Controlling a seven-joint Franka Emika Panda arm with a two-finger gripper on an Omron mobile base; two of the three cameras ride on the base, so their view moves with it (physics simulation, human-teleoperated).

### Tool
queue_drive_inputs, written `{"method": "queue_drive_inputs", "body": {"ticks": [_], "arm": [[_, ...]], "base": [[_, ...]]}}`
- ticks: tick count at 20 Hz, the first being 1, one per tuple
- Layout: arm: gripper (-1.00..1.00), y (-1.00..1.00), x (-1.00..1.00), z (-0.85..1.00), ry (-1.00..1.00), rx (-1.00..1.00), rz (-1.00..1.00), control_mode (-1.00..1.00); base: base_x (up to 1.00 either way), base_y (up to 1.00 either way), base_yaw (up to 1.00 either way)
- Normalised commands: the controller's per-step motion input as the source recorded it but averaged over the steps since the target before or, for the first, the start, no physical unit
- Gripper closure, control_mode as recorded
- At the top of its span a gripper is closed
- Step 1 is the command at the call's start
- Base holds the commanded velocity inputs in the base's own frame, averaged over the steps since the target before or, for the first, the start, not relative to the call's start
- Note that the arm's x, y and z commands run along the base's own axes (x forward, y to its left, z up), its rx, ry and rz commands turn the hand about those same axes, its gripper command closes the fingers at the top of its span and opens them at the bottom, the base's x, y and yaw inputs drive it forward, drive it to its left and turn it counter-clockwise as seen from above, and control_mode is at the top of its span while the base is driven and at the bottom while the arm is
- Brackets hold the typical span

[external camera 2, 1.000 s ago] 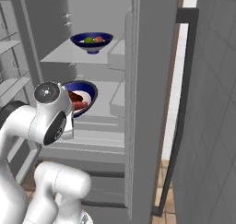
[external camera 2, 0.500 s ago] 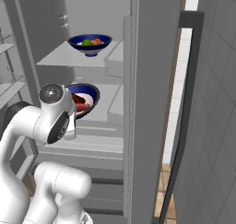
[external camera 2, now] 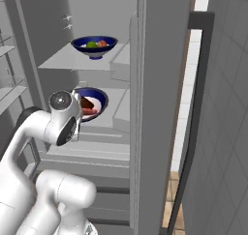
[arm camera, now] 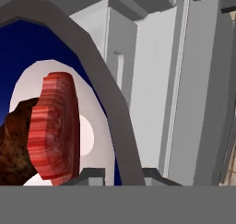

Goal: Place the bowl with the lime and sweet potato on the top shelf of the fridge. Place the bowl with the steaks on the second highest shelf of the fridge.

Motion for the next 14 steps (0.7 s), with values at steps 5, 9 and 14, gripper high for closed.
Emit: {"method": "queue_drive_inputs", "body": {"ticks": [5,9,14], "arm": [[1.00,0.07,0.67,-0.20,0.16,0.07,-0.09,-1.00],[1.00,0.00,0.55,-0.26,0.17,0.00,-0.02,-1.00],[1.00,0.00,0.63,-0.07,0.11,0.00,0.00,-1.00]], "base": [[0.00,0.00,0.00],[0.00,0.00,0.00],[0.00,0.00,0.00]]}}
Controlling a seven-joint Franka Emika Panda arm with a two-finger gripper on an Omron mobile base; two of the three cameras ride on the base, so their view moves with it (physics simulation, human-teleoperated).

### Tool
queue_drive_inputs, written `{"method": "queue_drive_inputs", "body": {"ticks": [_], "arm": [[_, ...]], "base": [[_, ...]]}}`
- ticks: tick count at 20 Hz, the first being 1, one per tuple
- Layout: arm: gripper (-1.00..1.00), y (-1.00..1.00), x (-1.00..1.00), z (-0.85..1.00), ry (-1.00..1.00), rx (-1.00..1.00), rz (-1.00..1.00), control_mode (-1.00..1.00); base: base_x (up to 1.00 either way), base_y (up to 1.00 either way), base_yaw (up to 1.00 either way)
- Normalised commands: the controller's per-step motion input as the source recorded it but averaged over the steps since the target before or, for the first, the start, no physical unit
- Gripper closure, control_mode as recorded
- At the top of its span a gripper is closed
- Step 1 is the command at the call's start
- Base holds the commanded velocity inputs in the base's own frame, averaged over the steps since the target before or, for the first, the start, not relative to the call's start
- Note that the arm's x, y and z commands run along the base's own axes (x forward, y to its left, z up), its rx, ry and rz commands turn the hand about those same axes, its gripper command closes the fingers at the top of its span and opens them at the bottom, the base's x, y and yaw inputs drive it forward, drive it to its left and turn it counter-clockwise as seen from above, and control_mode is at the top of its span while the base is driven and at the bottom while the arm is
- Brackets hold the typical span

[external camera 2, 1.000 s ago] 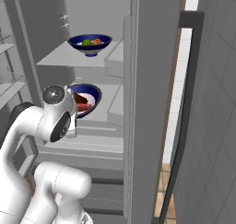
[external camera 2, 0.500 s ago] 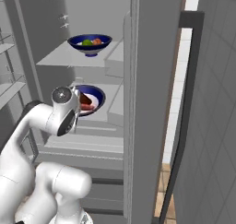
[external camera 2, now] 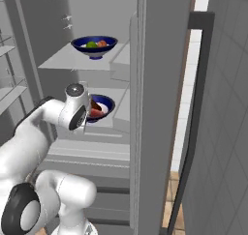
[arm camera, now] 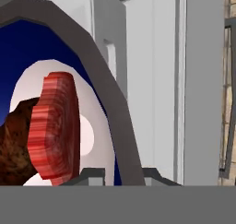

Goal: Place the bowl with the lime and sweet potato on the top shelf of the fridge. Place the bowl with the steaks on the second highest shelf of the fridge.

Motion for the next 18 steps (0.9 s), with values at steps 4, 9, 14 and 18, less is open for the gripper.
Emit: {"method": "queue_drive_inputs", "body": {"ticks": [4,9,14,18], "arm": [[1.00,0.00,0.65,-0.13,0.04,0.00,0.00,-1.00],[1.00,0.00,0.62,-0.45,0.00,-0.03,0.00,-1.00],[1.00,0.00,0.69,-0.40,-0.06,-0.04,0.00,-1.00],[1.00,0.01,0.63,-0.17,-0.05,-0.01,0.00,-1.00]], "base": [[0.00,0.00,0.00],[0.00,0.00,0.00],[0.00,0.00,0.00],[0.00,0.00,0.00]]}}
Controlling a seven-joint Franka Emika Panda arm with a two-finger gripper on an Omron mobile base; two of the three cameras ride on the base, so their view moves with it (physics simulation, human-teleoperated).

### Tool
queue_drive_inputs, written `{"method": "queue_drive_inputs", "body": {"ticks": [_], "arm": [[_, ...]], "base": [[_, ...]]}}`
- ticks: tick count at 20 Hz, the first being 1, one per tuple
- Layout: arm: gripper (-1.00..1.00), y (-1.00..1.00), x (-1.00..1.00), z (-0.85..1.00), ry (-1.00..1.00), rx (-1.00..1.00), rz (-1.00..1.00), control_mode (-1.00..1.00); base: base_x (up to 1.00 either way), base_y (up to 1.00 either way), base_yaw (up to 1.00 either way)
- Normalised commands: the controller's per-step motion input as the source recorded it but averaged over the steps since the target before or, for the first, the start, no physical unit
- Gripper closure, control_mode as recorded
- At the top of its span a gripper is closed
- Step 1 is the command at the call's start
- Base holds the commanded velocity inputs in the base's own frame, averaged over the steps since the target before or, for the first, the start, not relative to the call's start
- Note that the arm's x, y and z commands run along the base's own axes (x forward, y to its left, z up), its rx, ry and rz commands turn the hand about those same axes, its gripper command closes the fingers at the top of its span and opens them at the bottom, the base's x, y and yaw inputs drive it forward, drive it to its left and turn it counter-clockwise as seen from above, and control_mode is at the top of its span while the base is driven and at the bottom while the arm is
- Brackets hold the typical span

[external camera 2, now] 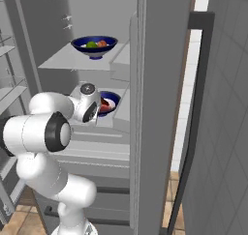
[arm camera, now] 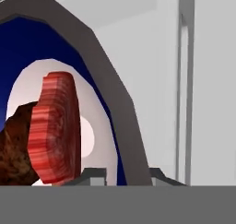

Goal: Place the bowl with the lime and sweet potato on the top shelf of the fridge. Place the bowl with the steaks on the second highest shelf of the fridge.

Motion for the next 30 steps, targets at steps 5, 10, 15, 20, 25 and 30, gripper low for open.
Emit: {"method": "queue_drive_inputs", "body": {"ticks": [5,10,15,20,25,30], "arm": [[-1.00,0.10,0.02,0.09,-0.01,0.00,-0.01,-1.00],[-1.00,0.00,-0.73,0.49,-0.17,0.00,-0.02,-1.00],[-1.00,0.00,-1.00,0.59,-0.33,0.00,-0.05,-1.00],[-1.00,0.00,-1.00,0.84,-0.31,0.00,-0.06,-1.00],[-1.00,-0.01,-1.00,1.00,-0.28,-0.03,-0.03,-1.00],[-1.00,0.05,-1.00,1.00,-0.20,-0.15,0.00,-1.00]], "base": [[0.00,0.00,0.00],[0.00,0.00,0.00],[0.00,0.00,0.00],[0.00,0.00,0.00],[0.00,0.00,0.00],[0.00,0.00,0.00]]}}
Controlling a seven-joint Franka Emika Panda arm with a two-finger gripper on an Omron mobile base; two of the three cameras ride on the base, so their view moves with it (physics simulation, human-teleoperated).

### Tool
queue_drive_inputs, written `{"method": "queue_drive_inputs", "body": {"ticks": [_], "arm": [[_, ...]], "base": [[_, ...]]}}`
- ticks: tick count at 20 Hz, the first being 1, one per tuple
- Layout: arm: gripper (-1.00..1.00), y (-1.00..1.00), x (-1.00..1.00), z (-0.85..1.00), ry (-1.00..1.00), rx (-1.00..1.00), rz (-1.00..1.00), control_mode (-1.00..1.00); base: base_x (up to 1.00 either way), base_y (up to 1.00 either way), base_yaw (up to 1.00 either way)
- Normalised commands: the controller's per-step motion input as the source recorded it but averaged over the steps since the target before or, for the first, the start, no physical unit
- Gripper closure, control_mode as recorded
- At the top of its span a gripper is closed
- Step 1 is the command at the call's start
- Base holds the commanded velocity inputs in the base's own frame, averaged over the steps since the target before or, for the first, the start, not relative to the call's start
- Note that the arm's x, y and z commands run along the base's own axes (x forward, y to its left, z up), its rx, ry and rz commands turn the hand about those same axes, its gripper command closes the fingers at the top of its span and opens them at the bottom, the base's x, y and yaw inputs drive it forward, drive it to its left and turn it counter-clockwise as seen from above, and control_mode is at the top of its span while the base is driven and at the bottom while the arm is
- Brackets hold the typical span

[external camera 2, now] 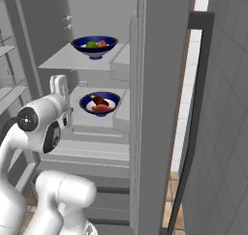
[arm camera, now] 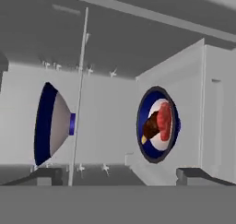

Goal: Place the bowl with the lime and sweet potato on the top shelf of the fridge. Place the bowl with the steaks on the second highest shelf of the fridge.

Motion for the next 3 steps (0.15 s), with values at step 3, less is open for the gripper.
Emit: {"method": "queue_drive_inputs", "body": {"ticks": [3], "arm": [[-1.00,-0.02,-1.00,1.00,-0.19,-0.07,-0.04,-1.00]], "base": [[0.00,0.00,0.00]]}}
